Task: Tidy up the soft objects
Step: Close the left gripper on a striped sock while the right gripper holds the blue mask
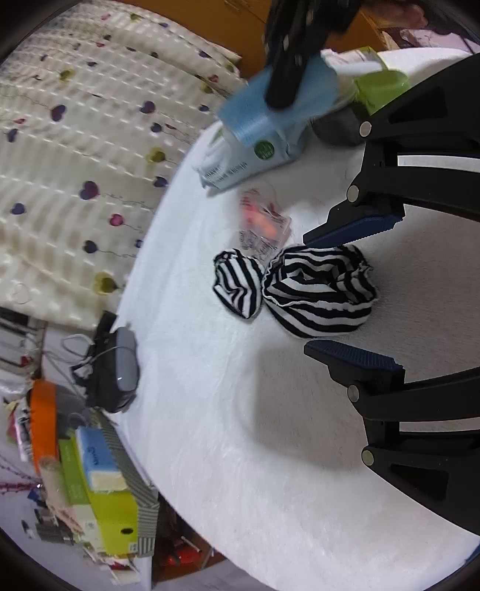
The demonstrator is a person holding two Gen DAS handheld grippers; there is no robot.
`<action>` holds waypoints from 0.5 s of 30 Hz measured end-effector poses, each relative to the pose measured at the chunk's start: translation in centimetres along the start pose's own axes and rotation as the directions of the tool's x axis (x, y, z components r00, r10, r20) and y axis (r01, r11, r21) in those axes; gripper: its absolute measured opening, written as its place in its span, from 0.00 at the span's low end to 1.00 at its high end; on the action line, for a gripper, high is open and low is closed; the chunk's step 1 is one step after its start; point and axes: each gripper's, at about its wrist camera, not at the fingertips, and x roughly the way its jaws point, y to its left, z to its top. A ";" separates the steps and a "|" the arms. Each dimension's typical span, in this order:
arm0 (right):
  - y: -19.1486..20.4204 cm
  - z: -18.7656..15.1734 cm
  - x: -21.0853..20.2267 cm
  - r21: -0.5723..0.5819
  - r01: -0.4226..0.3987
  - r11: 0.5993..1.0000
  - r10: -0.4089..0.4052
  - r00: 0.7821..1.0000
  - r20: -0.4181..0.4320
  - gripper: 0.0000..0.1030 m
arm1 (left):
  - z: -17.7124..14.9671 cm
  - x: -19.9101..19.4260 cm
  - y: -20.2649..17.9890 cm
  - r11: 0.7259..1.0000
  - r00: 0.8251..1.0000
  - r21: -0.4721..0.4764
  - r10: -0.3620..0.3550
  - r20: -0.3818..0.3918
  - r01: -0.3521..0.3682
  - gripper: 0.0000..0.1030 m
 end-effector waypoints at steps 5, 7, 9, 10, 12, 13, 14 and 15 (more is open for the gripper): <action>-0.3 0.0 -0.7 -0.001 -0.027 1.000 0.027 0.999 0.028 0.13 | 0.3 2.0 -0.8 1.000 1.000 0.026 0.011 -0.028 -0.010 0.50; -0.5 -0.1 -0.7 0.003 -0.039 0.999 0.039 0.999 0.035 0.13 | 0.4 2.7 -0.9 0.999 0.999 0.024 0.031 -0.040 -0.030 0.50; -0.7 -0.3 -0.8 0.004 -0.042 0.999 0.042 0.998 0.038 0.13 | 0.2 2.9 -1.2 0.998 0.998 0.041 0.051 -0.036 -0.050 0.50; -0.7 -0.4 -0.8 0.006 -0.044 0.999 0.044 0.998 0.039 0.13 | 0.2 2.9 -1.3 0.997 0.998 0.050 0.058 -0.034 -0.057 0.50; -1.0 -0.4 -0.9 0.012 -0.047 0.999 0.047 0.998 0.045 0.13 | 0.0 2.9 -1.5 0.995 0.997 0.064 0.074 -0.032 -0.072 0.40; -1.1 -0.5 -1.0 0.015 -0.050 0.999 0.050 0.998 0.050 0.13 | 0.0 2.9 -1.6 0.993 0.995 0.075 0.090 -0.034 -0.088 0.33; -1.1 -0.6 -1.2 0.018 -0.056 0.998 0.055 0.997 0.054 0.13 | 0.0 2.8 -1.6 0.992 0.994 0.082 0.102 -0.034 -0.099 0.22; -1.1 -0.7 -1.3 0.020 -0.062 0.998 0.061 0.996 0.059 0.13 | 0.0 2.6 -1.5 0.992 0.995 0.079 0.097 -0.033 -0.094 0.15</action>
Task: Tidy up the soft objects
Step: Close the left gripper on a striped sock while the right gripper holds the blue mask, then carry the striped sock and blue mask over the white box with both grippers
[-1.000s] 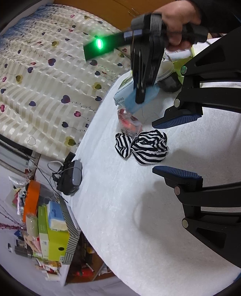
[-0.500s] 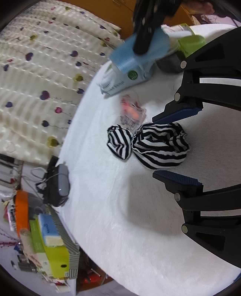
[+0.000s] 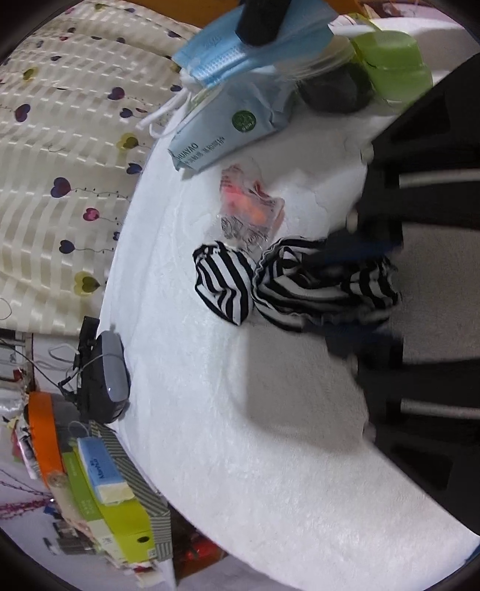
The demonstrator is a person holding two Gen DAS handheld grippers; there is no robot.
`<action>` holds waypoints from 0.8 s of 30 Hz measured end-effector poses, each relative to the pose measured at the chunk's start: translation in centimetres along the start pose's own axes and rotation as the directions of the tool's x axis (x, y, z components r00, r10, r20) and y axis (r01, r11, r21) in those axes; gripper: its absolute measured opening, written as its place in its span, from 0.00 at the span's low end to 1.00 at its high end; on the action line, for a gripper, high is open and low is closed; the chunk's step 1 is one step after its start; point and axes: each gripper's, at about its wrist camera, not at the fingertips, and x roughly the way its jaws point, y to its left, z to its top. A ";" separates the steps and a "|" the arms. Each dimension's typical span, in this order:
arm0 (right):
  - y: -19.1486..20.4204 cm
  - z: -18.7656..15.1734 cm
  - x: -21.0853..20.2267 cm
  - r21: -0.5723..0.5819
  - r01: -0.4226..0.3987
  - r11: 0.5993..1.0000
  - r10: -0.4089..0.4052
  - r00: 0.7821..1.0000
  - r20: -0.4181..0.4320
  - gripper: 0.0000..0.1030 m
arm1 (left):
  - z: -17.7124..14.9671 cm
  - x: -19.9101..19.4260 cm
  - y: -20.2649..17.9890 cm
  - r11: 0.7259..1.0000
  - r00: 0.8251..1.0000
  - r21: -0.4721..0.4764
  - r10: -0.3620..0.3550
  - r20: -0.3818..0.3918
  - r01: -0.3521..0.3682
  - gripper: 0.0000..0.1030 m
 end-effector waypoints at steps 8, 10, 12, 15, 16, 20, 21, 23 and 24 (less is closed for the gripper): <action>0.0 -0.8 -1.6 0.015 -0.012 1.000 0.012 0.999 0.032 0.13 | -1.3 -3.9 0.0 0.999 0.996 -0.025 -0.042 0.075 0.044 0.12; 0.0 -1.0 -2.1 0.019 -0.016 1.000 0.015 0.999 0.044 0.13 | -1.6 -5.4 -0.1 0.998 0.993 -0.034 -0.053 0.103 0.056 0.12; 0.2 -1.4 -2.7 0.026 -0.016 1.000 0.014 0.998 0.058 0.13 | -2.0 -7.3 -0.4 0.997 0.988 -0.041 -0.066 0.141 0.073 0.12; 0.5 -2.2 -3.8 0.041 -0.028 0.999 0.024 0.995 0.093 0.13 | -2.4 -9.4 -1.0 0.994 0.980 -0.035 -0.091 0.179 0.099 0.12; 0.6 -2.4 -4.1 0.044 -0.031 0.999 0.026 0.995 0.100 0.13 | -2.5 -10.1 -1.3 0.993 0.976 -0.030 -0.105 0.189 0.112 0.12; 0.7 -3.6 -5.6 0.065 -0.053 0.997 0.044 0.991 0.124 0.13 | -3.3 -12.4 -2.5 0.988 0.964 -0.002 -0.148 0.221 0.152 0.12; 0.8 -4.0 -6.1 0.066 -0.054 0.996 0.045 0.990 0.132 0.13 | -3.5 -13.0 -2.8 0.987 0.961 0.006 -0.160 0.226 0.163 0.12; 0.8 -4.5 -6.9 0.069 -0.052 0.996 0.042 0.989 0.143 0.13 | -3.9 -13.7 -3.5 0.984 0.956 0.020 -0.178 0.235 0.178 0.12; 0.8 -4.7 -7.2 0.069 -0.050 0.996 0.040 0.989 0.145 0.13 | -4.0 -14.0 -3.8 0.982 0.953 0.027 -0.186 0.237 0.185 0.12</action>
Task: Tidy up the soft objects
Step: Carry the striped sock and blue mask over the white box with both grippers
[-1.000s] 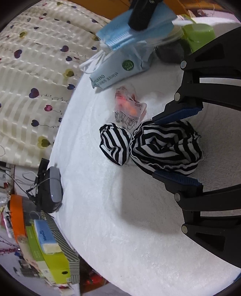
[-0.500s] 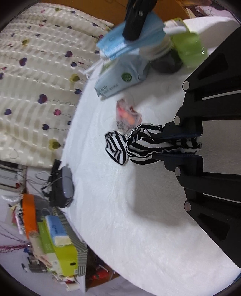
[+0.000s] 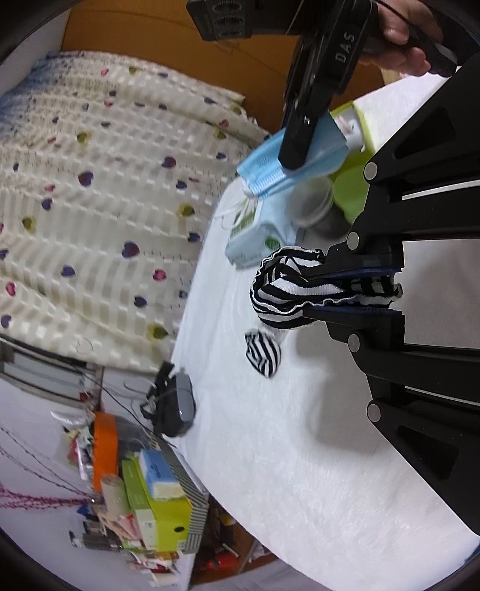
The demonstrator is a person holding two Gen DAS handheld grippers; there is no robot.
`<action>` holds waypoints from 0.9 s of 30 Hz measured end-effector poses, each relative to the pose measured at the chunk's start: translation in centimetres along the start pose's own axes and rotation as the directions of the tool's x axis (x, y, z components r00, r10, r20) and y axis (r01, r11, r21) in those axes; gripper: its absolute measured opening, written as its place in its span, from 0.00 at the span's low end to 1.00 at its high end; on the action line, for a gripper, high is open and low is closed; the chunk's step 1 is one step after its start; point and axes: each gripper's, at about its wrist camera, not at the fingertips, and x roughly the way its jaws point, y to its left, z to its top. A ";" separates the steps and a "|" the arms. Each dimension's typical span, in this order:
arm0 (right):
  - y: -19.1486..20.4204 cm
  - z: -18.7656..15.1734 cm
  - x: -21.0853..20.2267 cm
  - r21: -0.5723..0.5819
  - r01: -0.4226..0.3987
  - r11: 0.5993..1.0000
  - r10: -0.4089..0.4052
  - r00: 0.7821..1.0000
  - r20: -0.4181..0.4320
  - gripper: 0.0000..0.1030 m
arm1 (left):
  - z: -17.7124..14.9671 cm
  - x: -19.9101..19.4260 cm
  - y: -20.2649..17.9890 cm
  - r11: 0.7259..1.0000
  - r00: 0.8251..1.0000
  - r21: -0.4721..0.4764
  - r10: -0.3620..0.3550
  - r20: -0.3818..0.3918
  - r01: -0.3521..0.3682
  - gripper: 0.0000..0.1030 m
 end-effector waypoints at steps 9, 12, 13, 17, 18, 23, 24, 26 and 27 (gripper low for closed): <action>-0.4 -1.0 -3.1 0.013 0.026 1.000 -0.026 0.999 0.040 0.13 | -0.3 -1.7 -3.4 0.996 0.997 0.048 -0.081 0.017 0.080 0.12; -0.7 -1.2 -3.7 0.019 0.029 0.999 -0.030 0.998 0.048 0.13 | -0.3 -1.9 -4.1 0.994 0.995 0.058 -0.094 0.018 0.093 0.12; -0.8 -1.3 -3.9 0.021 0.031 0.999 -0.032 0.998 0.051 0.13 | -0.3 -1.9 -4.3 0.993 0.995 0.060 -0.098 0.016 0.097 0.12; -1.0 -1.4 -4.5 0.025 0.035 0.999 -0.036 0.998 0.060 0.13 | -0.3 -1.8 -4.8 0.992 0.994 0.064 -0.108 0.009 0.107 0.12; -1.0 -1.5 -4.6 0.025 0.037 0.999 -0.038 0.997 0.062 0.13 | -0.3 -1.8 -4.9 0.992 0.994 0.066 -0.109 0.009 0.108 0.12; -1.1 -1.7 -5.2 0.029 0.042 0.999 -0.044 0.996 0.072 0.13 | -0.4 -2.0 -5.7 0.990 0.993 0.078 -0.122 0.012 0.120 0.12; -1.2 -1.7 -5.3 0.031 0.043 0.999 -0.045 0.996 0.074 0.13 | -0.3 -2.0 -5.8 0.989 0.992 0.079 -0.123 0.012 0.122 0.12; -1.4 -1.8 -5.5 0.034 0.047 0.998 -0.049 0.996 0.076 0.13 | -0.4 -2.0 -6.2 0.988 0.992 0.082 -0.130 0.009 0.129 0.12; -1.5 -1.9 -5.6 0.037 0.049 0.998 -0.052 0.996 0.077 0.13 | -0.4 -1.9 -6.3 0.988 0.991 0.084 -0.131 0.008 0.130 0.12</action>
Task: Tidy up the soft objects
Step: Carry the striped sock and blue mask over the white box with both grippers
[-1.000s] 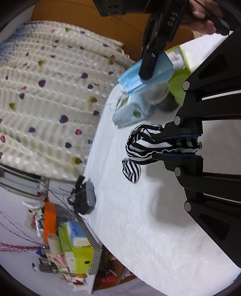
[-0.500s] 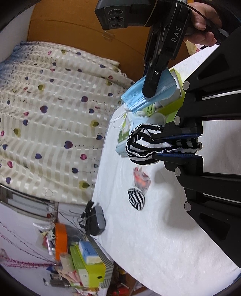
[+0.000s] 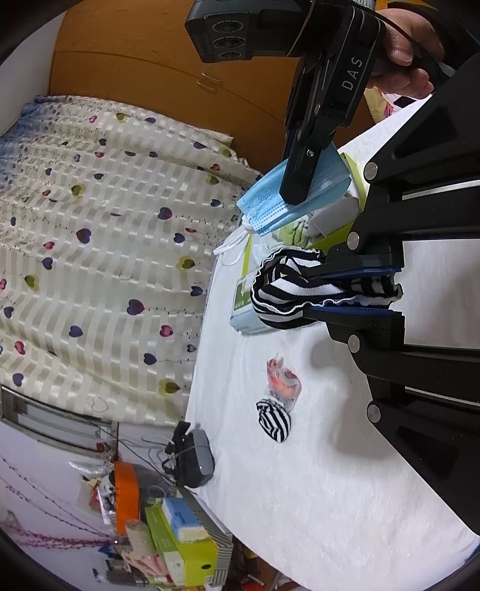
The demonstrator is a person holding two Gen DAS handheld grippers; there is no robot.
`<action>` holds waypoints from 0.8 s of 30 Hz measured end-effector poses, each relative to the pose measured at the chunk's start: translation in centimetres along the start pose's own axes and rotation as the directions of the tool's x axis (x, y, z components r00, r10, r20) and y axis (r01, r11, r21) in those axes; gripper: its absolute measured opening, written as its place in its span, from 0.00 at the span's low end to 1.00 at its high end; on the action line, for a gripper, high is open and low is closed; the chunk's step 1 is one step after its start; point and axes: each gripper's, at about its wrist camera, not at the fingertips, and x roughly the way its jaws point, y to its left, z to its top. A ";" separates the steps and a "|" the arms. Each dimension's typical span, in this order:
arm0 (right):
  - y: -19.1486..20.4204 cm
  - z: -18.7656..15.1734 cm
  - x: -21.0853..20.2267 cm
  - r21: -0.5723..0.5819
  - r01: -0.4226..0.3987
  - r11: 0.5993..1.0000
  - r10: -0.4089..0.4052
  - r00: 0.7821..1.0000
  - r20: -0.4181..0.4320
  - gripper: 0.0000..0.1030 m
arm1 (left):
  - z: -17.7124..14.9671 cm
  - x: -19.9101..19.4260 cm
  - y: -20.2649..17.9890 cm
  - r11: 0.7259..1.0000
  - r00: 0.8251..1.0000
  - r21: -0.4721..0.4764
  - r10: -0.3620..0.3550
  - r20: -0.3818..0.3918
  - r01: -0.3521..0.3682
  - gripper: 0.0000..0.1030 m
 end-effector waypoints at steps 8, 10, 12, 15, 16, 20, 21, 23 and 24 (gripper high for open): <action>-1.0 -0.6 -0.9 0.026 0.023 0.999 -0.023 1.000 0.009 0.13 | 0.0 0.4 -1.3 1.000 1.000 0.015 -0.024 -0.010 0.024 0.12; -1.2 -0.6 -1.2 0.030 0.029 0.999 -0.029 1.000 0.011 0.13 | 0.0 0.5 -1.7 0.999 0.999 0.023 -0.031 -0.012 0.031 0.12; -1.6 -0.8 -1.5 0.037 0.033 0.999 -0.034 0.999 0.016 0.13 | -0.1 0.6 -2.1 0.999 0.999 0.028 -0.035 -0.016 0.036 0.12; -2.0 -0.9 -1.8 0.044 0.039 0.998 -0.040 0.999 0.018 0.13 | -0.1 0.9 -2.8 0.998 0.999 0.038 -0.045 -0.021 0.046 0.12; -2.1 -0.9 -1.8 0.045 0.040 0.998 -0.041 0.999 0.019 0.13 | 0.0 1.1 -3.0 0.998 0.999 0.040 -0.047 -0.023 0.048 0.12; -2.6 -1.0 -2.0 0.055 0.048 0.997 -0.049 0.999 0.019 0.13 | 0.1 1.3 -3.7 0.997 0.998 0.050 -0.055 -0.025 0.056 0.12; -2.8 -1.0 -2.1 0.057 0.048 0.997 -0.050 0.999 0.020 0.13 | 0.1 1.4 -3.8 0.997 0.998 0.052 -0.056 -0.026 0.058 0.12; -3.1 -1.2 -2.3 0.063 0.052 0.997 -0.053 0.998 0.020 0.13 | 0.1 1.6 -4.1 0.997 0.998 0.055 -0.060 -0.028 0.061 0.12; -3.2 -1.3 -2.3 0.066 0.054 0.996 -0.056 0.998 0.020 0.13 | 0.1 1.6 -4.2 0.996 0.998 0.056 -0.062 -0.030 0.064 0.12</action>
